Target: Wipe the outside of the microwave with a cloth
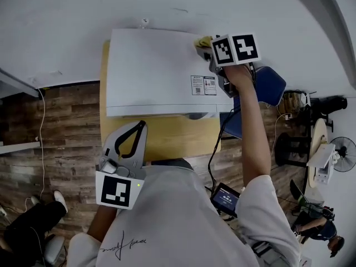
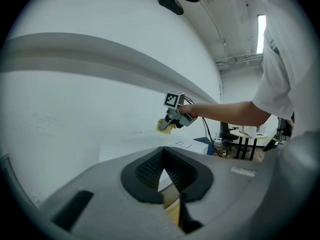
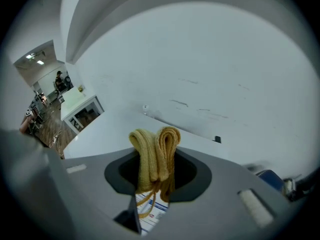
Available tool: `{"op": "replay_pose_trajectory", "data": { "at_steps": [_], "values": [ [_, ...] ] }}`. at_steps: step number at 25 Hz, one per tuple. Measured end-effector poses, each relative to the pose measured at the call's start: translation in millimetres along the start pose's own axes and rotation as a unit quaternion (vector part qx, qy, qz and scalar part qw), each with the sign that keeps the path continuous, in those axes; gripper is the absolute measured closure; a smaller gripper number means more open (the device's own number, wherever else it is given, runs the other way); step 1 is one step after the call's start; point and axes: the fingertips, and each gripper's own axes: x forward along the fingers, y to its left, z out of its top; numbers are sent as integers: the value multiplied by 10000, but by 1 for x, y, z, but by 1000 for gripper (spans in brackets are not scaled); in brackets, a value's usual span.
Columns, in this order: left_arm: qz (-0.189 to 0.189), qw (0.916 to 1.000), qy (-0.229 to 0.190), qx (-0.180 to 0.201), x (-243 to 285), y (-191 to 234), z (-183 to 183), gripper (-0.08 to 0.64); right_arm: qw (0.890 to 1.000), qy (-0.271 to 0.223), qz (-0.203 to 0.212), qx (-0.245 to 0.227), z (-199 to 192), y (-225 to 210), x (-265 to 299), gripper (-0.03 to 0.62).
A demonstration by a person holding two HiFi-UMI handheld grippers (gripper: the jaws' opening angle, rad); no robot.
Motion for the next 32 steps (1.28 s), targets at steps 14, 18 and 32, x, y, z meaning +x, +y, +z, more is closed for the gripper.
{"op": "replay_pose_trajectory", "data": {
  "at_steps": [14,18,32],
  "values": [
    [50,9997,92,-228,18,-4,-4,566,9854,629,-1562,-250,-81,-119,-8,471],
    [1,9997,82,-211,20,-5,-5,566,9830,673,-1679,-309,-81,-118,-7,471],
    [-50,9999,45,-115,7,4,-6,566,9858,734,-1476,-314,-72,-76,1,471]
  ]
}}
